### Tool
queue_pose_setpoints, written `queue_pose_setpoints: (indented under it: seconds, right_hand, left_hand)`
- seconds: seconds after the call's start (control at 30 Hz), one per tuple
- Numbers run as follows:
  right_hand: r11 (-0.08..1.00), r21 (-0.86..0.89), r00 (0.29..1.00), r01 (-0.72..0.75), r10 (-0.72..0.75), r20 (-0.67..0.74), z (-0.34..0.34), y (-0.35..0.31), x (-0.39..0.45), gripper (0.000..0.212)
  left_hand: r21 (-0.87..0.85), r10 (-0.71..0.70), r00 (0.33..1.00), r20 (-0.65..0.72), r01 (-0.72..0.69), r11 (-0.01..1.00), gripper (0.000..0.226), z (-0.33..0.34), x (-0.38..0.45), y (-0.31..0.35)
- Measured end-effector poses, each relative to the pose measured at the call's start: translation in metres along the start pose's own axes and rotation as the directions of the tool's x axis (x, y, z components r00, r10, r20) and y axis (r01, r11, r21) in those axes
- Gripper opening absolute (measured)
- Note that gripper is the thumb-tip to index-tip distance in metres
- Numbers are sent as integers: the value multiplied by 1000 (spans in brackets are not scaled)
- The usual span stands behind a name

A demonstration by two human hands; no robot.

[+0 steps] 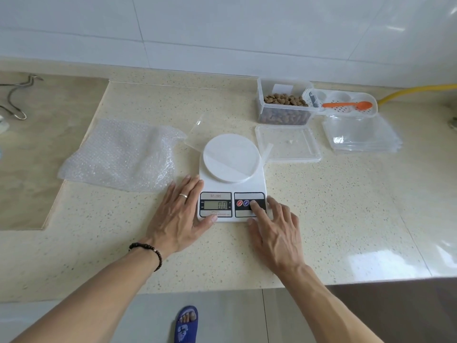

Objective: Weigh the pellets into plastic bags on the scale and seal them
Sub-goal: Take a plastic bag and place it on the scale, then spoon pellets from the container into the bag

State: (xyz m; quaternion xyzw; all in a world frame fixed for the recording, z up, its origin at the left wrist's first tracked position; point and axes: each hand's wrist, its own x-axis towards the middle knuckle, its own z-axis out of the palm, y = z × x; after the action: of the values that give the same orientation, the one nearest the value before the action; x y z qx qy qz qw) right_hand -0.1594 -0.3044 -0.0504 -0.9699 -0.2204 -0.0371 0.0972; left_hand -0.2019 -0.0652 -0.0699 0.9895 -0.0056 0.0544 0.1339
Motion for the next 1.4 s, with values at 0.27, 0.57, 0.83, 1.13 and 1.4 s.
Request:
queue_pose_setpoints:
  seconds: [0.27, 0.57, 0.83, 1.13, 1.4]
  right_hand:
    - [1000, 4, 1000, -10, 10, 5, 0, -4, -2, 40]
    - [996, 44, 996, -81, 83, -36, -32, 2, 28, 46]
    - [986, -35, 982, -161, 157, -105, -91, 33, 84, 49]
    - [965, -46, 958, -257, 249, -139, -132, 131, 151, 52]
    - [977, -35, 971, -212, 206, -122, -117, 277, 250, 44]
  left_hand:
    - [18, 8, 1000, -8, -8, 1000, 89, -1, 0, 1]
    - [8, 68, 998, -10, -68, 998, 74, -20, 7, 13]
    - [5, 193, 978, -75, -193, 981, 70, -74, 90, 55]
    - [96, 309, 950, -52, -304, 948, 62, -82, 213, 139]
    - [104, 259, 966, -17, -256, 961, 57, -38, 353, 228]
